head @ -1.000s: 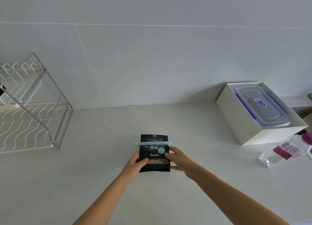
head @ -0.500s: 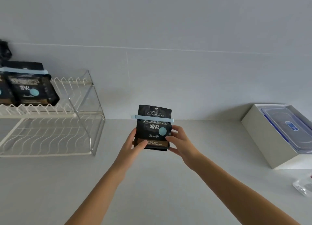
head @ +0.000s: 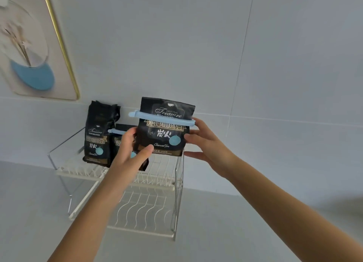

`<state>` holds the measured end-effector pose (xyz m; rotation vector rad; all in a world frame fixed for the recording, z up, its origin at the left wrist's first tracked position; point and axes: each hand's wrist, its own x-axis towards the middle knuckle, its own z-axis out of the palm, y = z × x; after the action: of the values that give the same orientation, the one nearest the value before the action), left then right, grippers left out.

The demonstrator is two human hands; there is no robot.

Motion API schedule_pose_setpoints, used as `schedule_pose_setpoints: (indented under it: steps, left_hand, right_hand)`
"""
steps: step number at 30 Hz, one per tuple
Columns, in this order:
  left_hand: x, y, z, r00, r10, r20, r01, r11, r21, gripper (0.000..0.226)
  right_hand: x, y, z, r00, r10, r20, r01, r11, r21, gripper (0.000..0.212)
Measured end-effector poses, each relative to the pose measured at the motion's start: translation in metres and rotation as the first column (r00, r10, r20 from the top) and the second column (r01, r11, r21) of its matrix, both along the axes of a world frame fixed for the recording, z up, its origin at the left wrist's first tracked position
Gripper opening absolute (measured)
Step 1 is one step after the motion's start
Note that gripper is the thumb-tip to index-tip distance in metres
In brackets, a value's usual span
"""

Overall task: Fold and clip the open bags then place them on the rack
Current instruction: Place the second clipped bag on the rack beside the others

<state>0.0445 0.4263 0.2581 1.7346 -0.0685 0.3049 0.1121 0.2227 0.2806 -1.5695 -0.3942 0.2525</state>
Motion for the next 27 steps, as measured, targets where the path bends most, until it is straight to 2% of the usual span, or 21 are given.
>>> schedule_pose_setpoints:
  steps: [3,8,11,14,16,20,24,27]
  left_hand:
    - [0.023,0.027,-0.014,0.999,0.027,-0.026,-0.027,0.999,-0.02,0.05]
    - [0.057,0.049,-0.054,0.995,0.011,-0.098,-0.014,1.0,-0.027,0.034]
    - [0.081,0.051,-0.073,0.978,-0.079,-0.193,0.059,0.993,-0.106,0.033]
    - [0.099,0.047,-0.084,0.953,-0.139,-0.268,0.084,0.975,-0.204,0.042]
    - [0.108,0.044,-0.086,0.951,-0.139,-0.274,0.069,0.966,-0.25,0.026]
    - [0.121,0.041,-0.086,0.961,-0.097,-0.259,0.025,0.963,-0.267,0.017]
    - [0.121,0.037,-0.091,0.964,-0.078,-0.255,0.002,0.959,-0.284,0.031]
    - [0.124,0.037,-0.097,0.954,-0.063,-0.294,-0.012,0.97,-0.244,0.055]
  right_hand:
    - [0.025,0.028,-0.004,0.999,-0.03,0.035,0.035,0.988,-0.154,0.025]
    - [0.062,0.047,-0.032,0.972,-0.079,0.22,0.161,0.908,-0.387,0.006]
    - [0.084,0.048,-0.05,0.945,-0.139,0.297,0.283,0.804,-0.524,0.024]
    - [0.095,0.047,-0.064,0.92,-0.202,0.334,0.369,0.733,-0.572,0.006]
    - [0.1,0.048,-0.068,0.903,-0.229,0.362,0.413,0.694,-0.59,0.023]
    - [0.111,0.052,-0.07,0.888,-0.277,0.367,0.445,0.717,-0.536,0.027]
    - [0.115,0.051,-0.079,0.874,-0.278,0.399,0.474,0.673,-0.568,0.028]
    - [0.115,0.049,-0.088,0.882,-0.24,0.406,0.46,0.632,-0.624,0.028]
